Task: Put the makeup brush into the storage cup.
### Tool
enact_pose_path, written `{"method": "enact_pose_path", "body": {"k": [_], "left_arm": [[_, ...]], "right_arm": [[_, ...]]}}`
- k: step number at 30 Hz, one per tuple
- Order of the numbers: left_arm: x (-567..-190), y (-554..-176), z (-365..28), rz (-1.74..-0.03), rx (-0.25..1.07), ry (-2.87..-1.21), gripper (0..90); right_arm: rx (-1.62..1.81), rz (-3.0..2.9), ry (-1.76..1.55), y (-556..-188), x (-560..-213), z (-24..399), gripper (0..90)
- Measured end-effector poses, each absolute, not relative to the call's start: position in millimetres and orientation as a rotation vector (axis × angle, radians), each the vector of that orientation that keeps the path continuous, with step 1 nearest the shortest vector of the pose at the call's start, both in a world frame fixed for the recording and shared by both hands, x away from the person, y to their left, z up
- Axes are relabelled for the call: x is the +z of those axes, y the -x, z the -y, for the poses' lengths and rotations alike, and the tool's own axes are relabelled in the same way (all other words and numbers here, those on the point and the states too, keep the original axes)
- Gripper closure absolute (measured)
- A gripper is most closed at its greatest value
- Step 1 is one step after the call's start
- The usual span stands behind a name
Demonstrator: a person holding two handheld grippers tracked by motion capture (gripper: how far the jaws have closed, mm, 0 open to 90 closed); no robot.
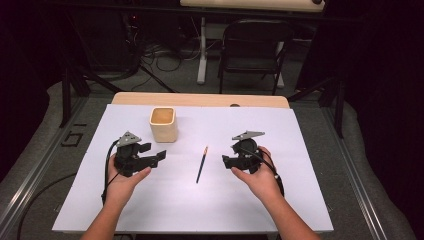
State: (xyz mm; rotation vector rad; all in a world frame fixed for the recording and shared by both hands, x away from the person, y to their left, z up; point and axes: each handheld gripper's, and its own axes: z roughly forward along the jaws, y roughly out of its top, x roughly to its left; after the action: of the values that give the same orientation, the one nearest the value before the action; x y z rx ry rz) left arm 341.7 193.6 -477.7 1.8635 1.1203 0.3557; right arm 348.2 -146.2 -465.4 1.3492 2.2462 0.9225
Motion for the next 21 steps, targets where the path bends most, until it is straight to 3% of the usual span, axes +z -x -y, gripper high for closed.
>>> {"method": "enact_pose_path", "body": {"k": [7,21], "left_arm": [[-476,-340,-195,-1.108,0.371,-1.863,32.2],[-476,-339,-195,-1.11,0.378,-1.859,32.2]], "right_arm": [[0.903,-2.29,-1.334,-355,-468,137,36.2],[0.815,-2.369,-1.378,-373,-473,127,36.1]]}}
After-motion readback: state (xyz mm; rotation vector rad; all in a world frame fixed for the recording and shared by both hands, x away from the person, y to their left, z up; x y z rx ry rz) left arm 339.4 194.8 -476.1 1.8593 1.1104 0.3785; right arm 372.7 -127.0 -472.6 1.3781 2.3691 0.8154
